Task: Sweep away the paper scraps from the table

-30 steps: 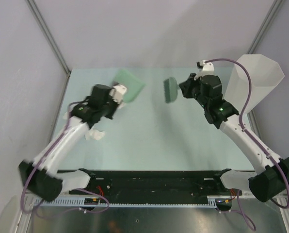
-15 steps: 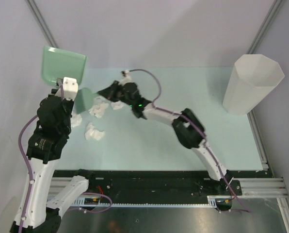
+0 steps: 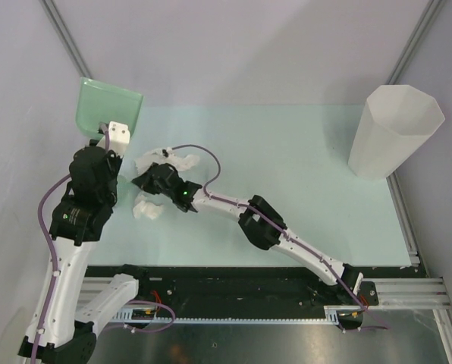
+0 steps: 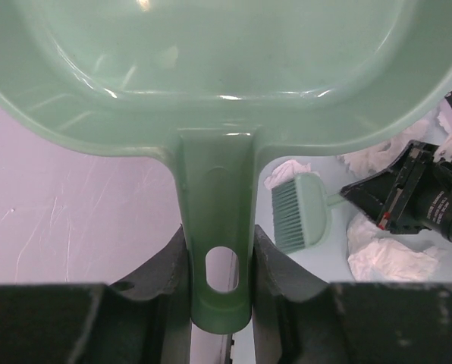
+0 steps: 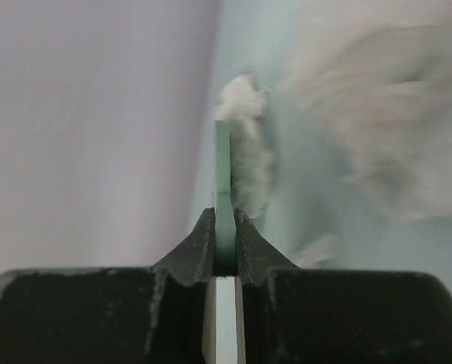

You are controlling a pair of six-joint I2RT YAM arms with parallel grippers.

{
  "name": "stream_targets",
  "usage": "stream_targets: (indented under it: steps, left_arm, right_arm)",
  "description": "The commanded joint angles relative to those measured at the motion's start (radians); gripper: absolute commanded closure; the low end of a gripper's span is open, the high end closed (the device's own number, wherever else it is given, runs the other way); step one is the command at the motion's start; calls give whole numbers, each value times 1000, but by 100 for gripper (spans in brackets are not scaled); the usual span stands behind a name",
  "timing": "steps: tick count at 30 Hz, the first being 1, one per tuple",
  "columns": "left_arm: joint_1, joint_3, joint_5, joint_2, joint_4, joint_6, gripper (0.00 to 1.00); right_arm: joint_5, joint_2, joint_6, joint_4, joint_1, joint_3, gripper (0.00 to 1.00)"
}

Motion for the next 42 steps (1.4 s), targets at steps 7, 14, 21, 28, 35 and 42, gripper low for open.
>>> stream_targets:
  steps: [7, 14, 21, 28, 35, 42]
  left_arm:
    - [18, 12, 19, -5, 22, 5, 100]
    - [21, 14, 28, -7, 20, 9, 100]
    - [24, 17, 42, -13, 14, 9, 100]
    - [29, 6, 54, 0, 13, 5, 100]
    - [55, -9, 71, 18, 14, -9, 100]
    - [64, -16, 81, 16, 13, -6, 100]
  right_arm:
    - [342, -306, -131, -185, -67, -305, 100]
    - [253, -647, -120, -142, -189, -852, 100]
    - [199, -924, -194, -100, -251, -1103, 100]
    - [-43, -976, -288, 182, -225, -1087, 100]
    - [-76, -663, -171, 177, -217, -744, 100]
    - [19, -232, -58, -60, -233, -134, 100]
